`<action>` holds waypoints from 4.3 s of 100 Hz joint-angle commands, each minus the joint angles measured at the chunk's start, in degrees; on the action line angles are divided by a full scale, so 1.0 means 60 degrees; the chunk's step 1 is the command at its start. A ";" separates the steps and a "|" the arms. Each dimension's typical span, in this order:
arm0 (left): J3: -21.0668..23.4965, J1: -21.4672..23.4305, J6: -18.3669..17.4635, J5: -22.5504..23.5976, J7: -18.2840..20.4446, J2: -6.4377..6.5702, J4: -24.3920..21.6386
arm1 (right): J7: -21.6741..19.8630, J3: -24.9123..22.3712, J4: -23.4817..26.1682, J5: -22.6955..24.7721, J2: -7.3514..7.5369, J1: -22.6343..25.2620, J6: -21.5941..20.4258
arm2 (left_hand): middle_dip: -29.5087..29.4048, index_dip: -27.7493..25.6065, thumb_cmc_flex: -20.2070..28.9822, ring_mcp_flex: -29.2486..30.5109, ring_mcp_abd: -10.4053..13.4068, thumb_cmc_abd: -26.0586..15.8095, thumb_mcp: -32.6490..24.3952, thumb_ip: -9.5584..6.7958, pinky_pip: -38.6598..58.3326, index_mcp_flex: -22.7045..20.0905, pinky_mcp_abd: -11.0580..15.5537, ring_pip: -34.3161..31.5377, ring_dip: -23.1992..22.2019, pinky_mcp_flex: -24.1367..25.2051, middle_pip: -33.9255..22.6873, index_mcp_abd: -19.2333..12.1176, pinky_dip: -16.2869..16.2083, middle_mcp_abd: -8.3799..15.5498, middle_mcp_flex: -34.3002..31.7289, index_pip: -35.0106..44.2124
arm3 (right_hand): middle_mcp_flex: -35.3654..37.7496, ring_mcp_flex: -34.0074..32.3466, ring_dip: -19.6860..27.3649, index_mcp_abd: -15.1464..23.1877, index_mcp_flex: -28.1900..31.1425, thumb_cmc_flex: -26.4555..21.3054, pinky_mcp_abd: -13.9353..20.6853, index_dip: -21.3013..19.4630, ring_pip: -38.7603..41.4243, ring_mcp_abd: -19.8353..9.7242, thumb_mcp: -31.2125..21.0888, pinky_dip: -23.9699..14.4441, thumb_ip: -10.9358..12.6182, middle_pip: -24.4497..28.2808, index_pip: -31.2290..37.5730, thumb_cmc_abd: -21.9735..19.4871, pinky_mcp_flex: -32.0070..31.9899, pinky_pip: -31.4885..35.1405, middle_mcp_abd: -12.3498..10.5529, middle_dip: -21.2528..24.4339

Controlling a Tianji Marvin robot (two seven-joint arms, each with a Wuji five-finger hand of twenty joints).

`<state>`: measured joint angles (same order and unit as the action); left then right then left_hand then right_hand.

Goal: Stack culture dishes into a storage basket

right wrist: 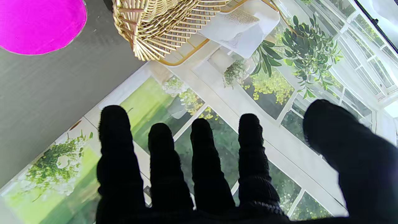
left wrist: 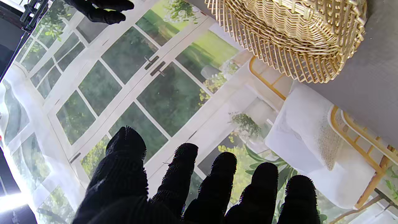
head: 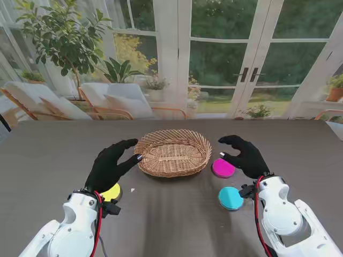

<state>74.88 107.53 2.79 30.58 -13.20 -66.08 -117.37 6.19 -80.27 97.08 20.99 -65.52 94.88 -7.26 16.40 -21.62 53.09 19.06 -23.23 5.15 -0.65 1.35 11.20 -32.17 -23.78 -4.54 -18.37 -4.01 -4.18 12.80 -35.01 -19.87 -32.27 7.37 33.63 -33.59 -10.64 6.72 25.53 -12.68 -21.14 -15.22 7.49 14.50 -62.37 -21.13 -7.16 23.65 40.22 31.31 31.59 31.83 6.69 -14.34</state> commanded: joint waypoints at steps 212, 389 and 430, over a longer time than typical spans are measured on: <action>0.1274 -0.0520 0.1623 0.5356 0.7280 0.1233 0.1005 | -0.0605 -0.0069 0.0579 -0.0269 0.0063 0.0475 -0.0180 | 0.0345 -0.0082 -0.1626 0.1435 0.1413 0.2010 0.0090 -0.0161 1.3007 0.2928 0.1987 -0.8528 -0.7886 -0.2718 0.0156 -0.2177 -0.7147 0.1413 0.2109 -0.0792 | 0.0038 -0.0124 -0.0057 0.0315 0.0190 0.0163 0.0110 0.0068 0.0074 0.0009 0.0443 -0.0780 0.0209 -0.0071 -0.0020 0.0008 -0.2533 -0.0511 0.0129 0.0009; -0.0464 -0.3253 0.1623 0.4277 0.7934 0.1525 0.4133 | -0.0757 0.0008 0.0436 -0.0259 0.0096 0.0388 -0.0149 | 0.0294 0.0302 -0.1907 0.1970 0.1612 0.1805 0.0116 -0.0203 1.3223 0.3824 0.1896 -0.8538 -0.7633 -0.3152 0.0288 -0.1971 -0.7081 0.0810 0.2712 -0.1255 | -0.0065 -0.0182 -0.0177 0.0366 0.0164 0.0091 0.0032 0.0071 0.0147 0.0082 0.0403 -0.1145 0.0165 -0.0093 -0.0053 0.0214 -0.2471 -0.0385 0.0213 0.0021; -0.0837 -0.3500 0.1514 0.4479 0.8056 0.1561 0.4401 | -0.0846 0.0005 0.0433 -0.0206 0.0122 0.0389 -0.0157 | 0.0661 0.0323 -0.1642 0.2353 0.2222 0.2138 -0.0160 -0.0243 1.3801 0.3740 0.2260 -0.9329 -0.7866 -0.3846 0.0062 -0.1787 -0.6935 0.0755 0.2428 -0.1182 | -0.0131 -0.0171 -0.0191 0.0317 0.0108 0.0027 0.0036 0.0070 0.0138 0.0082 0.0387 -0.1189 0.0134 -0.0102 -0.0053 0.0414 -0.2511 -0.0426 0.0213 0.0024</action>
<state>70.10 86.56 12.22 57.08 34.09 -56.61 -91.44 2.04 -80.41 99.60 19.46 -64.78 96.97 -8.15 18.97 -19.99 43.07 30.39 -10.99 15.61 -0.84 1.34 89.19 -10.43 -11.31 -57.64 -64.30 -25.11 -2.21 1.46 -77.14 -14.95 -16.94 0.90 33.66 -33.61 -11.35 6.83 25.70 -12.78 -21.13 -15.22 8.12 14.58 -62.39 -26.73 -7.15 23.66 40.24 32.22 31.59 30.69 7.22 -14.34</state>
